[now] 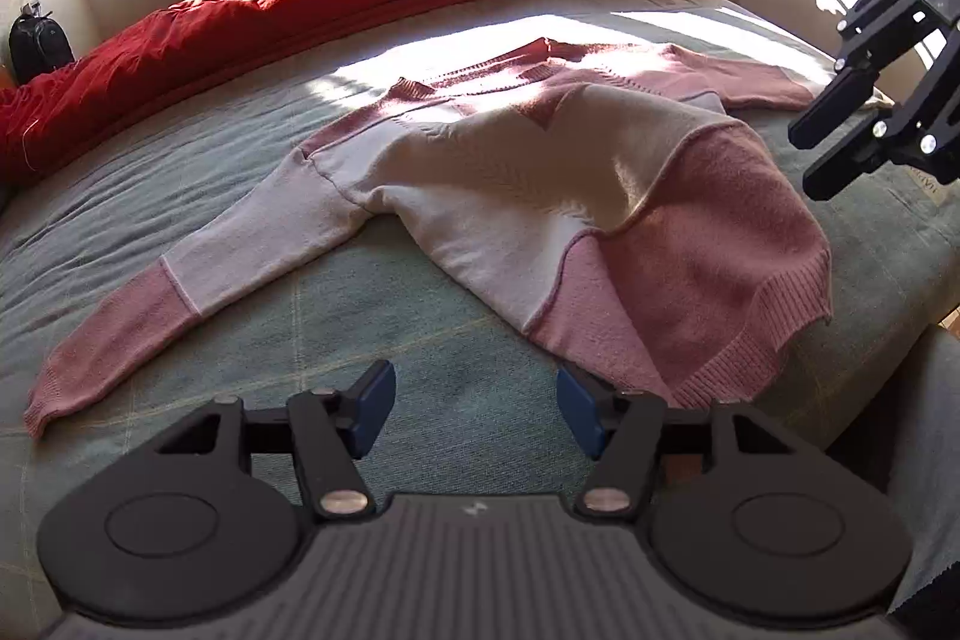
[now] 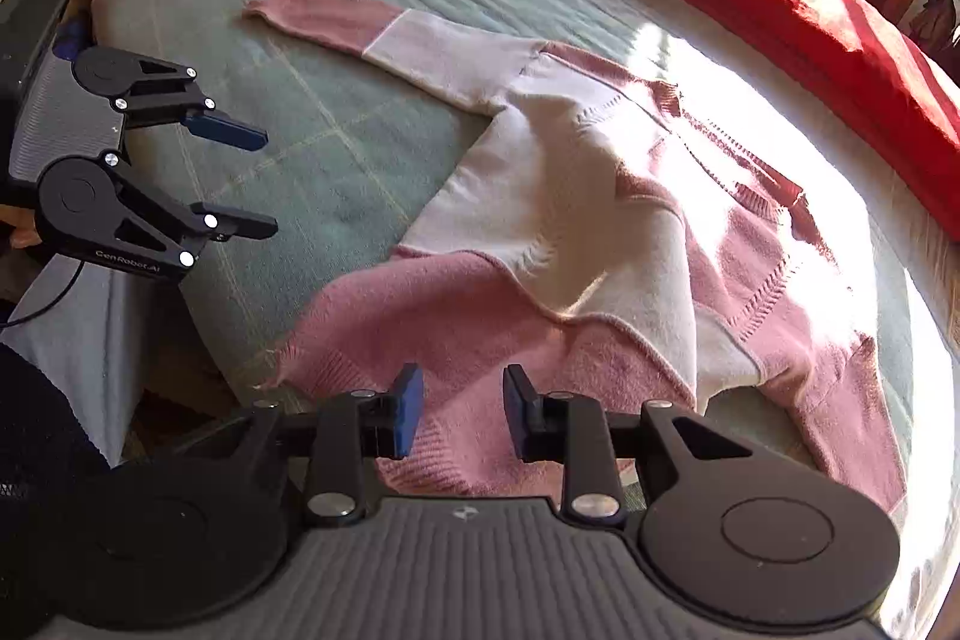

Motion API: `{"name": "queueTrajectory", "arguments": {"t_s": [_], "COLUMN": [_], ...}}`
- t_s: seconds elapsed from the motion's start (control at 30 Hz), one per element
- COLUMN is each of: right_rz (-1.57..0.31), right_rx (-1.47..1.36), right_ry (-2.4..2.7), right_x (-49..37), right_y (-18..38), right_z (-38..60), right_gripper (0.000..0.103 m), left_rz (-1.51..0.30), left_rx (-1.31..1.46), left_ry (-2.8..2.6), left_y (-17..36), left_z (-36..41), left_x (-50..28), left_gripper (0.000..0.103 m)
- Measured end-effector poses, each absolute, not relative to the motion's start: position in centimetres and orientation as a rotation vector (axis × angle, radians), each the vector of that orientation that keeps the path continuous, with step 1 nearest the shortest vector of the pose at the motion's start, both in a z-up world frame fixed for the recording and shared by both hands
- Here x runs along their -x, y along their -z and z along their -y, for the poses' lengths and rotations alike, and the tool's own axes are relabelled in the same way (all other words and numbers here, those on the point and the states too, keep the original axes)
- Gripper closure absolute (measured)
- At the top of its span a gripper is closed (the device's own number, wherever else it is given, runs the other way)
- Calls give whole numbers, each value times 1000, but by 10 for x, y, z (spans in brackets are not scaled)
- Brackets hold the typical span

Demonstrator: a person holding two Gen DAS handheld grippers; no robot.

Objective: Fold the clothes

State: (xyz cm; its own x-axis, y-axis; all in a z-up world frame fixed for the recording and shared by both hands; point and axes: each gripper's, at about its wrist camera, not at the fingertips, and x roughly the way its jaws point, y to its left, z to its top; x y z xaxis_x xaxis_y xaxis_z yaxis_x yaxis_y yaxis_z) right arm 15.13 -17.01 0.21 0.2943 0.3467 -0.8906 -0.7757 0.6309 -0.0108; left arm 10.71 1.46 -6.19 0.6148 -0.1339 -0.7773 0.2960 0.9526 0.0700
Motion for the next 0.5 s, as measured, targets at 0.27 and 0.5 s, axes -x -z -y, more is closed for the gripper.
{"name": "queueTrajectory", "arguments": {"t_s": [0.27,0.5], "right_rz": [-1014,-1094], "right_rx": [497,383], "right_ry": [-825,-690], "right_x": [-156,-213], "right_y": [32,86], "right_z": [91,52], "right_gripper": [62,62], "left_rz": [-889,-927], "left_rx": [-22,16], "left_ry": [177,95], "left_y": [19,30], "left_z": [-51,-73], "left_x": [-130,-137], "left_gripper": [23,19]}}
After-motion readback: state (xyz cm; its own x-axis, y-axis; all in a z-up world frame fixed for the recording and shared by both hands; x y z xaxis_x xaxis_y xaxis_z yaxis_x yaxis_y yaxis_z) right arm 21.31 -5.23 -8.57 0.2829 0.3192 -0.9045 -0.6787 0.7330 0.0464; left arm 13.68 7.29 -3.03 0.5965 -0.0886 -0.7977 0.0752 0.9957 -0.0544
